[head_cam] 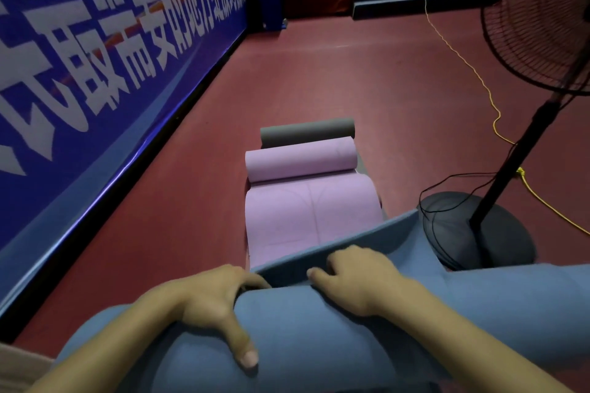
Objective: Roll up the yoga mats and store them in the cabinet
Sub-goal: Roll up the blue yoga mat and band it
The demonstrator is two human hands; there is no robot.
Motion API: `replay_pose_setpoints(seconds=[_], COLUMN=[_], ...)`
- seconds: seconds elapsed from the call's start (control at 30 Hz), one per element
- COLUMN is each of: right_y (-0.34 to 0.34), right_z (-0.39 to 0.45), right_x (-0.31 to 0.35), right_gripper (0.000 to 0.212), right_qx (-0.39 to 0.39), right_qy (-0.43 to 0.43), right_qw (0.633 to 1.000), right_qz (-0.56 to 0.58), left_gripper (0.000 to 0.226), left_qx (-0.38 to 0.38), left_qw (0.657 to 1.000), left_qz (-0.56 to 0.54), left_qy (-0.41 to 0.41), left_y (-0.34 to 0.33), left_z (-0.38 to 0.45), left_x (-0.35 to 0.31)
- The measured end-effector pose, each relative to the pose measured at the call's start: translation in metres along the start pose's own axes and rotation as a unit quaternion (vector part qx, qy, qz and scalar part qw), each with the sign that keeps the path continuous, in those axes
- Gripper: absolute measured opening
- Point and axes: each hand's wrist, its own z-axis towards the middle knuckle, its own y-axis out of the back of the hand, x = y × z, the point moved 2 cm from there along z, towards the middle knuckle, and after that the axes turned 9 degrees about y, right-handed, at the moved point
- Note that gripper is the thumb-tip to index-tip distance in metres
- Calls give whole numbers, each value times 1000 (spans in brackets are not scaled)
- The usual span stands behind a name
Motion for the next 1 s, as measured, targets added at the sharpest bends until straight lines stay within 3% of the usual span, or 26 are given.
replay_pose_setpoints(seconds=[0.07,0.13,0.23,0.3,0.37,0.43,0.5,0.57,0.6,0.67,0.73,0.8,0.9,1.0], right_y=[6,8,1,-3,-10,-26,-46,-60,-62,-64,-83,-104,-137,-106], right_z=[-2,-4,-9,-14,-28,-44,-61,-73,-76,-76,-77,-76,-70,-57], right_x=[-2,-5,-2,-3,1,17,35,38,38,34,23,14,1,10], right_gripper=[46,47,67,49,20,15,30,46,52,62,51,44,94,71], right_qx=[-101,-143,-183,-252,-369,-412,-411,-388,-356,-250,-200,-191,-223,-253], right_qy=[5,20,45,58,101,133,111,42,6,-64,-115,-112,-127,-121], right_qw=[993,987,974,963,924,895,884,867,848,773,701,674,583,517], right_qz=[-53,-72,-126,-68,18,108,191,309,392,579,675,705,771,809], left_gripper=[75,68,59,50,44,62,95,101,97,90,84,76,65,61], left_qx=[-70,-155,-244,-277,-267,-156,20,178,222,221,180,141,96,33], left_qw=[996,983,968,960,963,985,983,947,936,941,956,968,977,984], left_qz=[-56,-97,-63,-19,-14,-67,-176,-250,-256,-246,-226,-205,-190,-167], left_qy=[-6,-7,-17,-32,-45,-20,55,98,91,69,47,16,-21,-48], left_y=[9,22,36,40,47,49,43,29,24,20,22,23,23,41], left_z=[4,7,13,20,29,37,43,45,45,46,45,40,31,17], left_x=[13,28,34,30,26,26,36,44,45,42,35,30,19,3])
